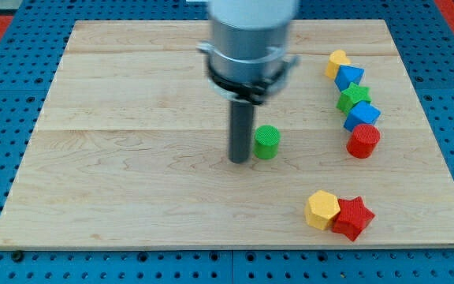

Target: Move the green circle below the red circle

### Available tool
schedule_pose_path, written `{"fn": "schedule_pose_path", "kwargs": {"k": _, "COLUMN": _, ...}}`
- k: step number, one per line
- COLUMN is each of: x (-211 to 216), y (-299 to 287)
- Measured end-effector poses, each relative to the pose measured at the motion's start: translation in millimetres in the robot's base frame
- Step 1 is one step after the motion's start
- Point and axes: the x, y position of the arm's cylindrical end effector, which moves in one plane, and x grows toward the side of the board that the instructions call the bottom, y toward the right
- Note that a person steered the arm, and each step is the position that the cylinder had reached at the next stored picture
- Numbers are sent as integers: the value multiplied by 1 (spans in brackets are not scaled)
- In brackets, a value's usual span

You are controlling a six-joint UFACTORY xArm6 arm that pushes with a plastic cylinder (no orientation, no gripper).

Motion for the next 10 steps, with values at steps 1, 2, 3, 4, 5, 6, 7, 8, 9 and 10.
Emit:
{"fn": "schedule_pose_path", "kwargs": {"k": 1, "x": -22, "y": 19}}
{"fn": "schedule_pose_path", "kwargs": {"k": 2, "x": -1, "y": 105}}
{"fn": "schedule_pose_path", "kwargs": {"k": 3, "x": 15, "y": 132}}
{"fn": "schedule_pose_path", "kwargs": {"k": 4, "x": 21, "y": 79}}
{"fn": "schedule_pose_path", "kwargs": {"k": 5, "x": 51, "y": 89}}
{"fn": "schedule_pose_path", "kwargs": {"k": 6, "x": 51, "y": 151}}
{"fn": "schedule_pose_path", "kwargs": {"k": 7, "x": 50, "y": 172}}
{"fn": "schedule_pose_path", "kwargs": {"k": 8, "x": 61, "y": 149}}
{"fn": "schedule_pose_path", "kwargs": {"k": 9, "x": 78, "y": 225}}
{"fn": "schedule_pose_path", "kwargs": {"k": 10, "x": 58, "y": 253}}
